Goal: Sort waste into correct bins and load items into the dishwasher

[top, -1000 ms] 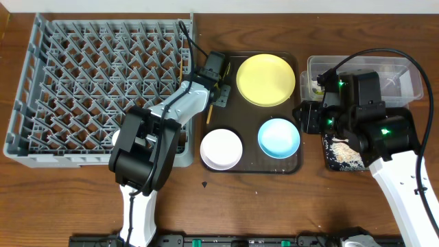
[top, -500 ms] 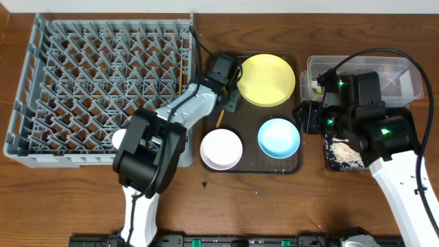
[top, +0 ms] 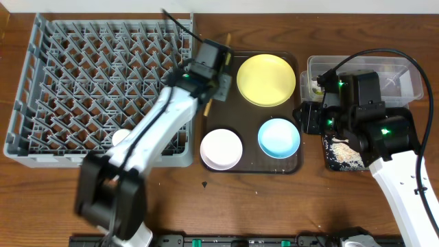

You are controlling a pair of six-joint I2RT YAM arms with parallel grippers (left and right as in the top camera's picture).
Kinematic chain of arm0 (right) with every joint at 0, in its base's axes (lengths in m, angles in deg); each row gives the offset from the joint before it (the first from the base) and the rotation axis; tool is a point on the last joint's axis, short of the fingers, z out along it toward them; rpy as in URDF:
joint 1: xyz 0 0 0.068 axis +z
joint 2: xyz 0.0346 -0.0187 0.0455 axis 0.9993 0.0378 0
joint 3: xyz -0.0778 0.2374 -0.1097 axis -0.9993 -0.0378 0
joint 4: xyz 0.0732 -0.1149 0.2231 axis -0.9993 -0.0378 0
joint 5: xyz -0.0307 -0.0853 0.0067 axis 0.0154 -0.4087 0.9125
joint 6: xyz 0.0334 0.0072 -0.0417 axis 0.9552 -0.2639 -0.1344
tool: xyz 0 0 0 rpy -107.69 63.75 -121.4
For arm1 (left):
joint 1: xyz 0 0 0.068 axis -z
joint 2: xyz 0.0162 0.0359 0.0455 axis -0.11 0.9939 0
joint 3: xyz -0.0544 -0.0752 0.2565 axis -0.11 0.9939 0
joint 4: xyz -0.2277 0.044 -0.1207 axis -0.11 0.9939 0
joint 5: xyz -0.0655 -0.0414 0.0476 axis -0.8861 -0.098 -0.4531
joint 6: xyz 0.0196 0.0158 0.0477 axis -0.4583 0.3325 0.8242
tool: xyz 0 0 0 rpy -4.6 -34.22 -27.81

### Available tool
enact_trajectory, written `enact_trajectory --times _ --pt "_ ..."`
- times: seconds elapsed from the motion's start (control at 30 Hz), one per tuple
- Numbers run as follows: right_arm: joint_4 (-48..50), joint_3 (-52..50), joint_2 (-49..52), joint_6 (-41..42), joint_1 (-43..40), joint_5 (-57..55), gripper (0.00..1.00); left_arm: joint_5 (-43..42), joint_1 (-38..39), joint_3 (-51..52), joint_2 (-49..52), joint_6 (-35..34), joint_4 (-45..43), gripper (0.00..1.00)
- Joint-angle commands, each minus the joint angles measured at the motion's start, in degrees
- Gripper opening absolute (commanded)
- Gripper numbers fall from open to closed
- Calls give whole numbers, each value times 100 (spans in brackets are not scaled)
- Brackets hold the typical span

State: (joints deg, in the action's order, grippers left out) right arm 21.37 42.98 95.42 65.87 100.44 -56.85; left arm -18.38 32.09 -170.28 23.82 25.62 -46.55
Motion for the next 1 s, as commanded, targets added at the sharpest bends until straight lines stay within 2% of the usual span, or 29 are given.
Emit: enact_trajectory --times 0.0,0.1,0.33,0.5,0.6,0.67,0.77,0.87,0.97 --pt "-9 7 28 -63 -52 48 48 933 -114 -28 -184 -48 369 8" --pt "-35 7 28 -63 -52 46 48 1108 -280 4 -160 -50 702 8" --pt "-46 7 28 -63 -52 48 48 1102 -737 225 214 -155 723 8" --pt "-46 7 28 -61 -52 48 48 415 -841 225 302 -247 721 8" --pt "-46 7 28 -61 -52 48 48 173 -817 216 267 -247 789 17" --pt "-55 7 28 -61 -52 48 48 173 -820 195 192 -291 914 30" --pt "-90 7 28 -63 -52 46 48 151 -820 125 -63 -310 1139 40" --pt "-92 7 28 -63 -55 46 49 -35 -796 70 -474 -315 1362 42" --pt "-90 7 28 -63 -55 46 50 -846 -726 70 -968 -317 1569 43"
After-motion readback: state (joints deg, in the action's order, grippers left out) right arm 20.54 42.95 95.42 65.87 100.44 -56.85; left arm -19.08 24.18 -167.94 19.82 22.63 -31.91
